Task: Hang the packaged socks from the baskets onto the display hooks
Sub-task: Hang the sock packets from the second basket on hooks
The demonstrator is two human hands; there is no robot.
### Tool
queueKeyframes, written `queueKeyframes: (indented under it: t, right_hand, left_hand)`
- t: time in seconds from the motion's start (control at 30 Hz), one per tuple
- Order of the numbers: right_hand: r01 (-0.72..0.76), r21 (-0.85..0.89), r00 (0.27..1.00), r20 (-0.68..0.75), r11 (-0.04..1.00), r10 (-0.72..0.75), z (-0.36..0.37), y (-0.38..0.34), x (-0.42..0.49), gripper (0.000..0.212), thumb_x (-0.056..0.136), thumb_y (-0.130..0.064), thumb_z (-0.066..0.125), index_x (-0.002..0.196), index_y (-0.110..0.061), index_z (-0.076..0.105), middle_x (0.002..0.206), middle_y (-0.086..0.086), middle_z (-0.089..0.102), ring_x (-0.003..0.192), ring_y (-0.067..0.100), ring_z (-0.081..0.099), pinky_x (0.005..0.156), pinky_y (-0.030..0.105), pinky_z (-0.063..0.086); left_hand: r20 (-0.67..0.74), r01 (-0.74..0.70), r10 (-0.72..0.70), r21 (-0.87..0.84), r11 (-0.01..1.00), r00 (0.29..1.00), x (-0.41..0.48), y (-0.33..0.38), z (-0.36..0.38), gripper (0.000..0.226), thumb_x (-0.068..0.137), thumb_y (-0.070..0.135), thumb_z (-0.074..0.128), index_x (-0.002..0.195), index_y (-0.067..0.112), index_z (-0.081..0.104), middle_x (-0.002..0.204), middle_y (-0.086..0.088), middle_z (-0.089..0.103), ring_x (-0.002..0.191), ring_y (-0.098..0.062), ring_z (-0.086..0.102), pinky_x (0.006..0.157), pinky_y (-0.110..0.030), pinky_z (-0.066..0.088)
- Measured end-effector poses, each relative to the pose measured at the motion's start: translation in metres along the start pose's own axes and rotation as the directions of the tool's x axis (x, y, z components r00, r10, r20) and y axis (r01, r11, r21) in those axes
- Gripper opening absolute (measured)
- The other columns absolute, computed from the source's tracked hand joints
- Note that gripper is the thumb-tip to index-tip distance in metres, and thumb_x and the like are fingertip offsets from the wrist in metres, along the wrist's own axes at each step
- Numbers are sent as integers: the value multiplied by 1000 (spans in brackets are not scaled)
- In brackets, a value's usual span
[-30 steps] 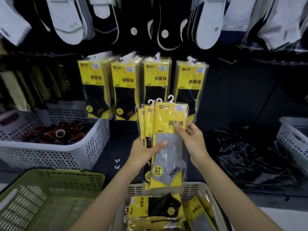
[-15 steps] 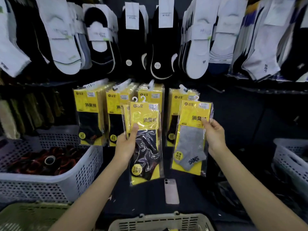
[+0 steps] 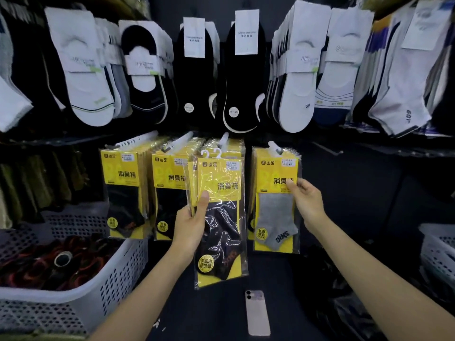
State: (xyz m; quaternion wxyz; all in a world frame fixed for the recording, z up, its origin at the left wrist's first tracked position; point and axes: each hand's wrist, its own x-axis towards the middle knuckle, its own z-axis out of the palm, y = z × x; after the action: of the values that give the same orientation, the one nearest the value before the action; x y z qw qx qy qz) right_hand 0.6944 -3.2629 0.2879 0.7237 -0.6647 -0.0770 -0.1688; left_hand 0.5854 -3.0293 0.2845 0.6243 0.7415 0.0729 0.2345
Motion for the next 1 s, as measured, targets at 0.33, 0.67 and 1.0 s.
queueKeyframes:
  t: [0.33,0.67,1.0]
  right_hand:
    - [-172,-188,907,-413,967,81,29,25,56,24,79,-39,75,80,-21,59,78,-5,64,68,8,58,56,20,42]
    - [-168,3,985,29,986,168,38,0,-27,23,96,-30,51,100,-13,65,96,2,69,85,13,67,67,19,55]
    - [-147,82,971,200,986,128,41,-39,-85,18,88,-23,64,99,-9,67,90,-1,75,78,9,71,61,21,55]
  left_hand:
    - [33,10,-9,-44,999,999,13,-2,7,55,75,66,47,53,23,21,38,10,19,35,-5,17,52,-24,26]
    - [49,49,-44,-96,994,998,3,-7,13,55,67,68,53,54,22,27,38,10,23,36,-3,27,58,-22,32]
    - [134,5,13,-136,991,991,-21,9,15,39,67,62,59,82,26,66,70,17,69,66,8,63,54,-5,41]
